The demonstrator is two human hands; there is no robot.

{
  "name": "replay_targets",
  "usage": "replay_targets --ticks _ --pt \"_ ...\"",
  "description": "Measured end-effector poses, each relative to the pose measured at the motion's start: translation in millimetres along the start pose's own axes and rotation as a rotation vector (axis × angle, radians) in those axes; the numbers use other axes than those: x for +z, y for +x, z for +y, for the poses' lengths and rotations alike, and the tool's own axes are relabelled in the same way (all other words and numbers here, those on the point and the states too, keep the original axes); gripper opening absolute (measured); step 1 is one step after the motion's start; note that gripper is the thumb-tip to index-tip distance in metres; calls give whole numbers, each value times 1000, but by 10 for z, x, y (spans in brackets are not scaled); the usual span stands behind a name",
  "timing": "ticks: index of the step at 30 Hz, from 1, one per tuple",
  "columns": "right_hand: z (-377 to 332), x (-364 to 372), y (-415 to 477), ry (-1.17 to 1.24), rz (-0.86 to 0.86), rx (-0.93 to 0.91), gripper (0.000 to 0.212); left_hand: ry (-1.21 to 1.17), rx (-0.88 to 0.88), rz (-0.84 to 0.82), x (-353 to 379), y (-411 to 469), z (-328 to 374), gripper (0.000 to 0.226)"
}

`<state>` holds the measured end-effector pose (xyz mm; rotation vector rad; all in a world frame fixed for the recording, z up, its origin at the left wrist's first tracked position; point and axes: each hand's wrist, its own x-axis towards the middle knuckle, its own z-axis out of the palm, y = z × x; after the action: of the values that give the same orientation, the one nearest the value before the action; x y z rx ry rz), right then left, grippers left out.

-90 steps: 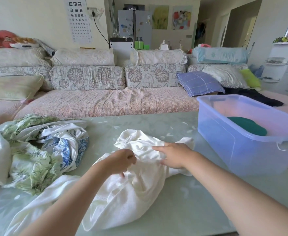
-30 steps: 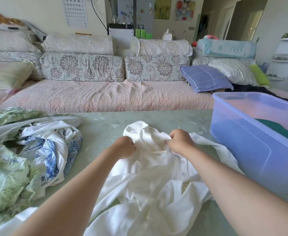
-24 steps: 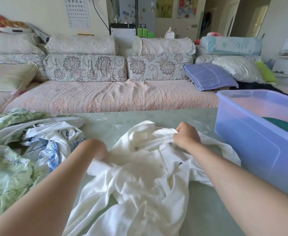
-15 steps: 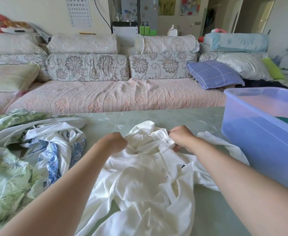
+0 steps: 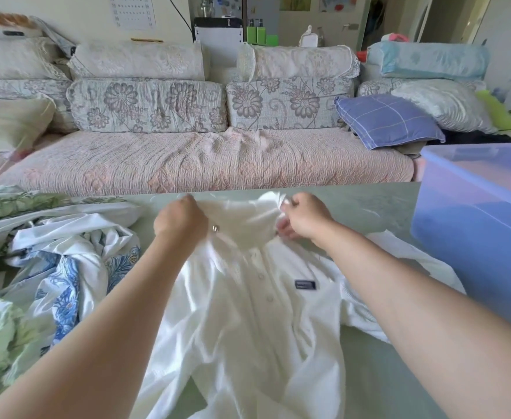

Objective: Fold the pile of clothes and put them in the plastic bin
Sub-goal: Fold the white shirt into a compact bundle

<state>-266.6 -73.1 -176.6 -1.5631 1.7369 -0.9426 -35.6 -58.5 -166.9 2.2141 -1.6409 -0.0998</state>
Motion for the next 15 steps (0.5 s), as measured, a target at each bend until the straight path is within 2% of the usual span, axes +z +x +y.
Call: replay_targets --ticks 1,2,3,5,6,7,10,12,15 --pt "-15 48 59 -25 64 -77 12 -96 46 60 22 23 -28 31" --pt "-42 92 76 -21 42 -135 16 -190 99 48 35 11 -55 37" --pt "-29 154 110 -9 -53 -163 36 -250 143 -24 61 -13 -81 51" --pt "2 268 80 -88 -232 -158 83 -203 184 -175 166 -24 -208 82" --pt "11 285 26 -197 -268 -160 94 -132 189 -219 236 -5 -278 88" --pt "25 304 -17 -302 -273 -182 95 -60 182 -264 292 10 -354 88" --pt "37 298 -139 -504 -231 -316 78 20 188 -393 341 -25 -473 75" --pt "73 309 -209 -639 -314 -373 70 41 220 -361 348 -89 -486 63" --pt "173 361 -291 -866 -454 -295 69 82 115 -325 250 -222 -486 52"
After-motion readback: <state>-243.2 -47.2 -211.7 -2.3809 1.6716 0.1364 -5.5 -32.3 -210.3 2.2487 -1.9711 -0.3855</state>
